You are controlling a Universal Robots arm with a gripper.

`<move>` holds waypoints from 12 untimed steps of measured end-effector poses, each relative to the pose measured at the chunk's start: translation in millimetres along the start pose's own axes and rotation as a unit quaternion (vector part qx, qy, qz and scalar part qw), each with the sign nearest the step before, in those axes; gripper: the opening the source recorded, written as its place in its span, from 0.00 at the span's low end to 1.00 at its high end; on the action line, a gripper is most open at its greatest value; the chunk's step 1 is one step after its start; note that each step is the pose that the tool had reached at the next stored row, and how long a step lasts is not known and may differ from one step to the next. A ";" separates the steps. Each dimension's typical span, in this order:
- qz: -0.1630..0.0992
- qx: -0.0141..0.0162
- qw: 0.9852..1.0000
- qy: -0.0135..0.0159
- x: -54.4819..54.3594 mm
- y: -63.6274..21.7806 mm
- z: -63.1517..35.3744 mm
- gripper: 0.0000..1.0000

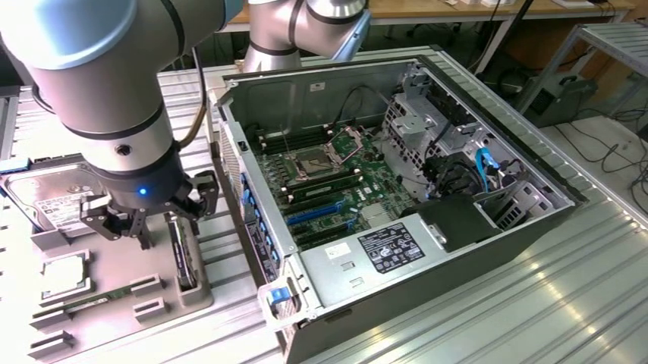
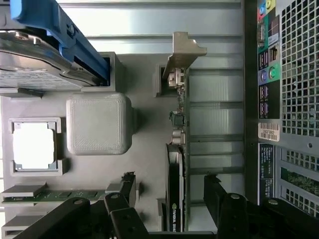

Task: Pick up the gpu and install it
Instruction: 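Pick up the gpu and move the gpu toward the slot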

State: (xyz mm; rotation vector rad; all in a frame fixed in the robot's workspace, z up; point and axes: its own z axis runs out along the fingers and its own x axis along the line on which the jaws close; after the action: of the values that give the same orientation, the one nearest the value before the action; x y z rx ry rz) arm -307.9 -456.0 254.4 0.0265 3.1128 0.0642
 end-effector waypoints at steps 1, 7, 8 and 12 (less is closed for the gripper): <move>0.000 0.000 1.000 0.000 0.1 0.3 1.1 0.66; -0.009 0.000 1.000 0.000 0.3 0.4 6.6 0.66; -0.009 0.000 1.000 0.000 0.2 0.3 8.2 0.66; -0.010 0.000 1.000 0.000 -0.8 0.2 17.1 0.66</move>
State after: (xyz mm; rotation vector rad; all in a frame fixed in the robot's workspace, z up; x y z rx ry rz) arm -306.6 -455.1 237.3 -0.0052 3.1134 0.0624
